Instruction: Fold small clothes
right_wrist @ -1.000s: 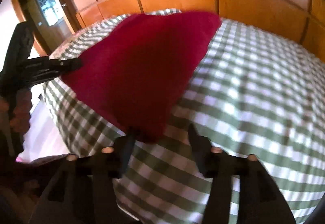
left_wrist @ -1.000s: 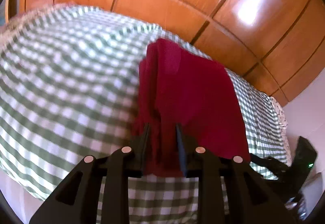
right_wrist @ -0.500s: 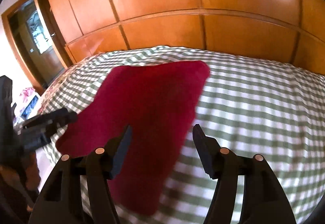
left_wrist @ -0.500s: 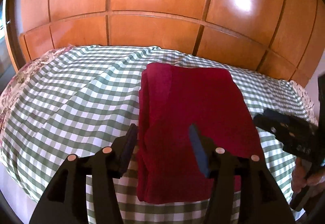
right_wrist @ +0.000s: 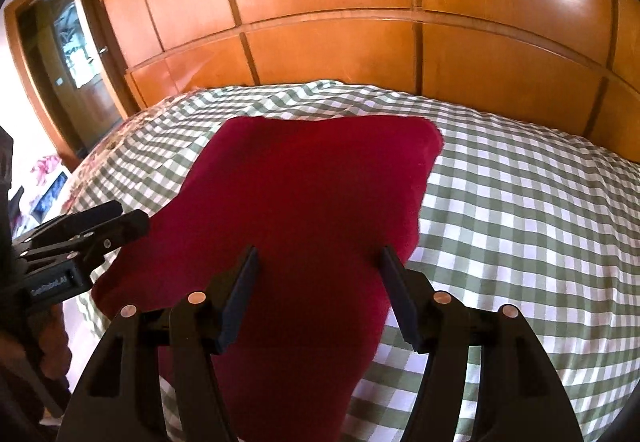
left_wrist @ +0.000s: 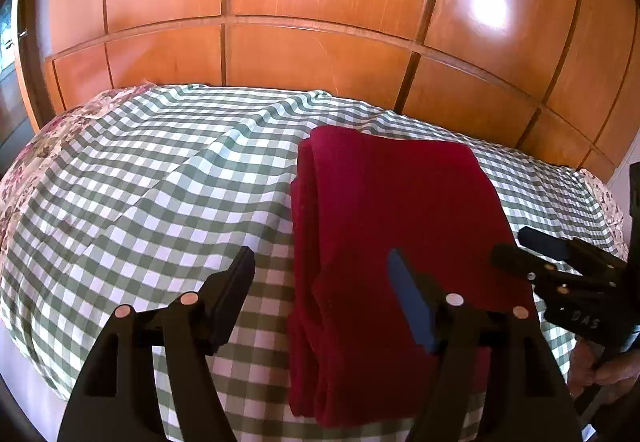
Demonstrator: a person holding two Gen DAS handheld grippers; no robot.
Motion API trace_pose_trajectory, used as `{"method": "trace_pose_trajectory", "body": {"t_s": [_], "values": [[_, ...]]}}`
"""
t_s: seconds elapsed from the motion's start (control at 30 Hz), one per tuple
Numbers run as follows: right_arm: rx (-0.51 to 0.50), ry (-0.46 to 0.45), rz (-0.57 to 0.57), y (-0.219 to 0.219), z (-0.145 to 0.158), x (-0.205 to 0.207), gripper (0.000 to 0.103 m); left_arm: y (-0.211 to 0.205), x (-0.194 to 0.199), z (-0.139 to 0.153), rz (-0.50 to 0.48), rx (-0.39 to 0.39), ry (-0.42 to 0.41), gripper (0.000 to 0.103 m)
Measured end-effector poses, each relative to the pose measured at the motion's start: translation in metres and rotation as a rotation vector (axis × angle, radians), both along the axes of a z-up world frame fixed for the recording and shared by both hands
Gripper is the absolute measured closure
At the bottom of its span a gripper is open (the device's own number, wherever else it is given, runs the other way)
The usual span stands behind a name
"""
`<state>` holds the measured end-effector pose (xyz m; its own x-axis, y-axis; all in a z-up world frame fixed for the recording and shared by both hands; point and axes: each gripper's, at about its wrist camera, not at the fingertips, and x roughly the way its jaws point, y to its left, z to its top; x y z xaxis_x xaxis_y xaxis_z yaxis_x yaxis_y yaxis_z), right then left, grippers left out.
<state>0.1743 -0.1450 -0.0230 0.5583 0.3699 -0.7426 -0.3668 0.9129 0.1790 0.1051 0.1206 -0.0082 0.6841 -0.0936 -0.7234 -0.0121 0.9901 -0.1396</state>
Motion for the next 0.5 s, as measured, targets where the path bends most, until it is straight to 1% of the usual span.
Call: {"method": "trace_pose_trajectory", "body": {"t_s": [0.07, 0.17, 0.23, 0.3, 0.33, 0.37, 0.4, 0.5], "values": [[-0.003, -0.005, -0.008, -0.003, 0.002, 0.002, 0.042, -0.001, 0.003, 0.000, -0.009, -0.004, -0.004, 0.035], [-0.012, -0.019, -0.020, -0.006, 0.007, 0.008, 0.042, -0.004, 0.011, 0.000, -0.023, 0.011, -0.002, 0.035], [-0.007, -0.026, -0.028, -0.009, 0.011, 0.013, 0.042, -0.006, 0.018, -0.003, -0.033, 0.016, 0.008, 0.039], [-0.005, -0.029, -0.033, -0.009, 0.012, 0.018, 0.042, -0.007, 0.023, -0.006, -0.036, 0.022, 0.023, 0.052], [-0.007, -0.030, -0.035, -0.008, 0.012, 0.021, 0.042, -0.008, 0.027, -0.010, -0.045, 0.019, 0.043, 0.075], [-0.011, -0.030, -0.037, -0.006, 0.011, 0.026, 0.042, -0.009, 0.029, -0.013, -0.062, 0.012, 0.058, 0.096], [-0.011, -0.025, -0.039, -0.005, 0.010, 0.029, 0.042, -0.010, 0.030, -0.015, -0.070, 0.012, 0.062, 0.097], [-0.003, 0.010, -0.036, 0.004, -0.003, 0.042, 0.042, -0.015, 0.021, -0.021, -0.059, 0.061, 0.037, 0.098]]}}
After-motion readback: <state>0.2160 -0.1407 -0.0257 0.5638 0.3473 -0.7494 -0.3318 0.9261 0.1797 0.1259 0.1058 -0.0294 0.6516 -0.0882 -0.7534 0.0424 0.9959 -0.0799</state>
